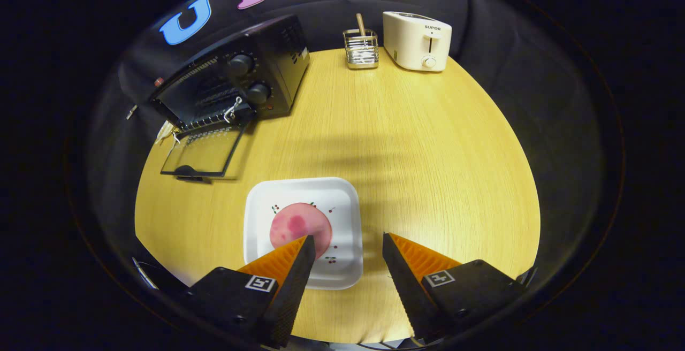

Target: Open the toaster oven, put the food inside, and close the toaster oven door.

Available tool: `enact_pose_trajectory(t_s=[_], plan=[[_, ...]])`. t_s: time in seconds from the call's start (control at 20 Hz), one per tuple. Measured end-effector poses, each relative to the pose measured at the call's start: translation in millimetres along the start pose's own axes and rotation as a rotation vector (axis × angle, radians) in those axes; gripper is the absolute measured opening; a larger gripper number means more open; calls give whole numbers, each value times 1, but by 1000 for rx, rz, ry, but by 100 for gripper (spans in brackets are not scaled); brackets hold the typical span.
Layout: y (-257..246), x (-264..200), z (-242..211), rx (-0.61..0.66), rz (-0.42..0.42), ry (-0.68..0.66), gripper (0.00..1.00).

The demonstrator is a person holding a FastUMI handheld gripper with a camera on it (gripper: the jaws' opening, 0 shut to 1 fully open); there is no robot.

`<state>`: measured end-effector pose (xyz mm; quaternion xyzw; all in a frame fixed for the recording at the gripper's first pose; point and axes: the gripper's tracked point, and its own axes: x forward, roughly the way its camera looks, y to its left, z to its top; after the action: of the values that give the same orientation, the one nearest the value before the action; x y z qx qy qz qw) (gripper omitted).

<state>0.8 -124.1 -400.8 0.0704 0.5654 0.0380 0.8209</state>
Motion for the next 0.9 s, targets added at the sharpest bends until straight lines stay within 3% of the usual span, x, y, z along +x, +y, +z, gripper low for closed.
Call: enact_pose_trajectory(t_s=[0.15,0.25,0.55,0.65,0.8,0.9], plan=[[-6,18,-6,-41,-12,55,85],[-5,28,-7,-47,-11,79,64],[-3,27,0,-49,-26,136,63],[-5,29,1,-35,-30,146,26],[-8,36,0,-13,-23,163,25],[-8,35,0,21,-5,175,10]])
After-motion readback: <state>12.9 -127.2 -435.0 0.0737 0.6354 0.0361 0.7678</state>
